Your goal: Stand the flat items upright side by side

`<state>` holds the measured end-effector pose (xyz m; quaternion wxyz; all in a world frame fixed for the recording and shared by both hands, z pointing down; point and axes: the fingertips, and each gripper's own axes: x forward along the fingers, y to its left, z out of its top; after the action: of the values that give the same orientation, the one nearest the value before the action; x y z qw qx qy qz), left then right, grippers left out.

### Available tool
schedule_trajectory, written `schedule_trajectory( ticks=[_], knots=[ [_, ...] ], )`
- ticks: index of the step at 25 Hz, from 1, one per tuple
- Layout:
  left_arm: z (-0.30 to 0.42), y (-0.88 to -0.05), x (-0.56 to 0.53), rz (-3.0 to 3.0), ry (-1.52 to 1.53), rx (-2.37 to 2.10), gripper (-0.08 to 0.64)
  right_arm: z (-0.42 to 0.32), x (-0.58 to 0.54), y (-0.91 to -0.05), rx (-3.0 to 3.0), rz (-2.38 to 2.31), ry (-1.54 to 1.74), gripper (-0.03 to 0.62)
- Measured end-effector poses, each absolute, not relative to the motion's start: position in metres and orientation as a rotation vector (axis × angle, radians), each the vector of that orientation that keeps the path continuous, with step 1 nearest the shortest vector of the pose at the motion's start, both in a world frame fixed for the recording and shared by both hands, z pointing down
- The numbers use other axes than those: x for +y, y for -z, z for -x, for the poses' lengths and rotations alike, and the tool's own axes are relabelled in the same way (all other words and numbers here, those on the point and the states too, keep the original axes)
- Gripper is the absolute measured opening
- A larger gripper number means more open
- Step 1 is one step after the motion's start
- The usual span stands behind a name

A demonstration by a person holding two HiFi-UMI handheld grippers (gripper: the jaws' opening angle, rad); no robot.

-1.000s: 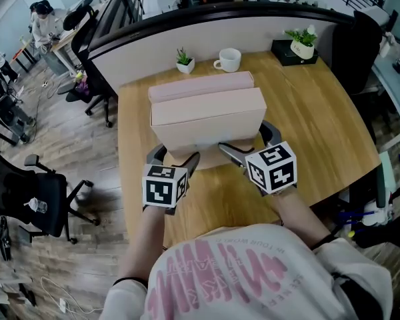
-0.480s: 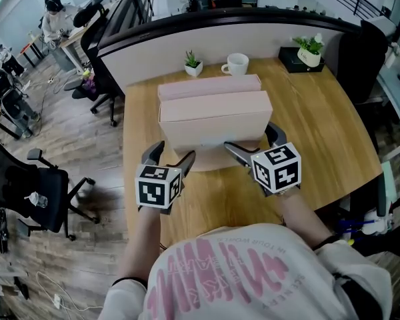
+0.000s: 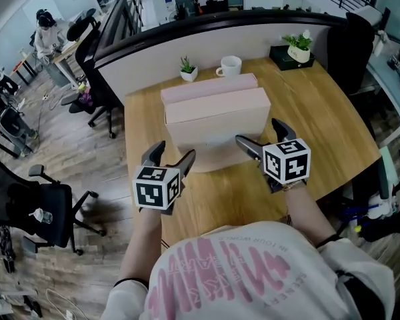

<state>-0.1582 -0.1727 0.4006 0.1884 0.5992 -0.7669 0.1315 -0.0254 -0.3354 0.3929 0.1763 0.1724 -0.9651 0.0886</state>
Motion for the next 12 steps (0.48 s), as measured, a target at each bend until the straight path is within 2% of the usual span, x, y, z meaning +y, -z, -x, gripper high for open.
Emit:
schedule_trajectory(
  ticks=[4,8,10,12],
  knots=[
    [0.157,-0.393,-0.165,-1.749,-0.301,-2.115,0.357,0.005,-0.338,-0.389,-2.742,-0.642,-0.46,0.525],
    [0.157,-0.385,-0.152,-1.809,-0.268,-2.098,0.327,-0.014,-0.328,-0.394,-2.716,-0.773,-0.628,0.483],
    [0.157,-0.381,-0.146,-1.835,-0.213,-2.099,0.24,-0.023,-0.32,-0.4,-2.691,-0.834,-0.663,0.41],
    [0.155,-0.38,-0.139,-1.848,-0.152,-2.094,0.206,-0.03,-0.309,-0.408,-2.66,-0.889,-0.659,0.391]
  ],
)
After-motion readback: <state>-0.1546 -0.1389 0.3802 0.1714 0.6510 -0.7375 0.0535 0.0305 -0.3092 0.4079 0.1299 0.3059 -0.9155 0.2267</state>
